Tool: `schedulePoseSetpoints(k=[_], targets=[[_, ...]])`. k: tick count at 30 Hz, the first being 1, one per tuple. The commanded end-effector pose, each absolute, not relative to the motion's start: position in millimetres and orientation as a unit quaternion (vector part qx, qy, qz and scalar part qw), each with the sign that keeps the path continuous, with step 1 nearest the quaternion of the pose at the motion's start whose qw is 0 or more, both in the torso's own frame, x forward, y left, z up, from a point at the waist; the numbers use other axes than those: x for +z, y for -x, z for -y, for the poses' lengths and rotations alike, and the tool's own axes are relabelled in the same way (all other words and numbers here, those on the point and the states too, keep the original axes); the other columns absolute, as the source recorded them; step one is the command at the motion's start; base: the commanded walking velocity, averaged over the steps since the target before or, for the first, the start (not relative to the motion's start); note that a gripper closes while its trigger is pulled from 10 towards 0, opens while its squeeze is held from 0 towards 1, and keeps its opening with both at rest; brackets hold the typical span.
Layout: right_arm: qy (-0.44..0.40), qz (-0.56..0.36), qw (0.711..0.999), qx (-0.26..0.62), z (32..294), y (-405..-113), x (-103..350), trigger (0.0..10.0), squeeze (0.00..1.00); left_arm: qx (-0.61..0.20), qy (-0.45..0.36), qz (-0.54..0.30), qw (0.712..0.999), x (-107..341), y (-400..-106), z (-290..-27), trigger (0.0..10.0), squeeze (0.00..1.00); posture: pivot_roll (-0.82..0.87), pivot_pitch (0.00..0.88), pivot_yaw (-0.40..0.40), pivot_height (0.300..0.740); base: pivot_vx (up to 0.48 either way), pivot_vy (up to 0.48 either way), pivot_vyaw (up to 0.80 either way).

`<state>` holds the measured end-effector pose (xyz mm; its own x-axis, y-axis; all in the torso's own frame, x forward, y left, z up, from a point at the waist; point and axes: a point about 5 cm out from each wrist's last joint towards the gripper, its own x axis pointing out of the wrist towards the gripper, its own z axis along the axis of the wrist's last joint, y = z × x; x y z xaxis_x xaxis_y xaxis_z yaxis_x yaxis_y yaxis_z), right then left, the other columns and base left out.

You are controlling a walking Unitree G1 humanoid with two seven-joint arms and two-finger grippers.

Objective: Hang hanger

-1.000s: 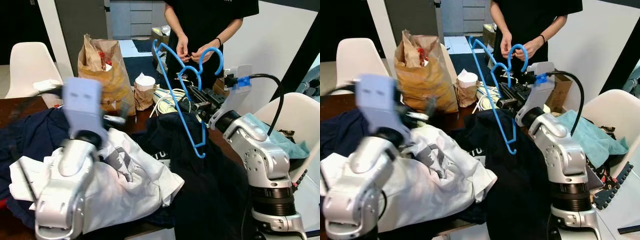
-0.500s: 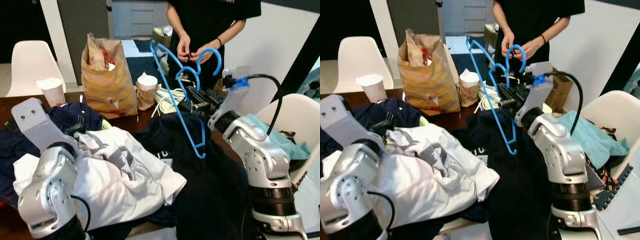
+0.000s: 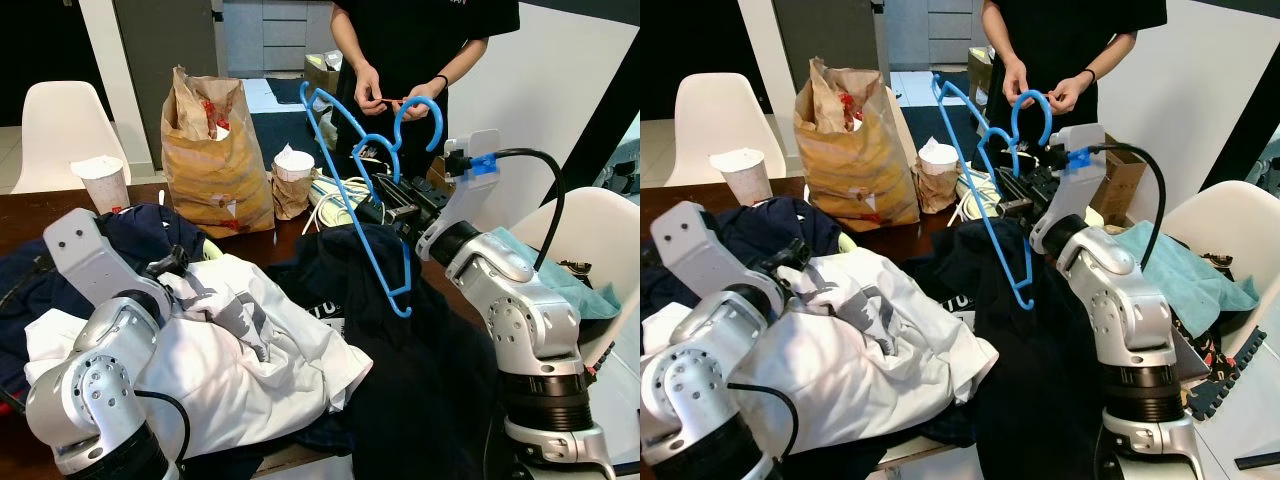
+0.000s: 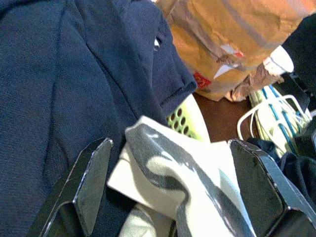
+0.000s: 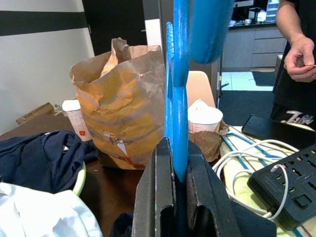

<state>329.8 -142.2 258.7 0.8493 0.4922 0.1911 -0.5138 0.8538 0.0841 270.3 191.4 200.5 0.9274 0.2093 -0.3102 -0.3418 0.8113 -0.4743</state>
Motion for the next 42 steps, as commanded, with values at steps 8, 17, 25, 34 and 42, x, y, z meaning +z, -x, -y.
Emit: schedulePoseSetpoints(k=[8,17,25,34,42], targets=[[-0.063,0.077,0.960,0.260,144,-331,258,10.0,0.00,0.087,0.359,-0.191,0.910,181,-266,-146,10.0,0.00,0.02,0.000,-0.055,0.740,0.000,0.000,0.00],[-0.066,0.070,0.959,0.266,138,-328,255,10.0,0.00,0.075,0.365,-0.204,0.905,176,-262,-142,0.0,0.00,0.02,0.000,-0.059,0.740,0.000,0.000,0.00],[-0.068,0.073,0.959,0.264,137,-330,257,10.0,0.00,0.061,0.376,-0.208,0.901,178,-263,-143,0.0,0.00,0.02,0.000,-0.058,0.740,0.000,0.000,0.00],[-0.068,0.073,0.960,0.263,137,-331,257,10.0,0.00,0.140,0.320,-0.108,0.931,208,-270,-189,0.0,0.00,0.03,0.000,-0.061,0.740,0.000,0.000,0.00],[-0.068,0.073,0.960,0.263,137,-332,257,10.0,0.00,0.167,0.287,-0.075,0.940,220,-270,-204,0.0,0.00,0.03,0.000,-0.061,0.740,0.000,0.000,0.00]])
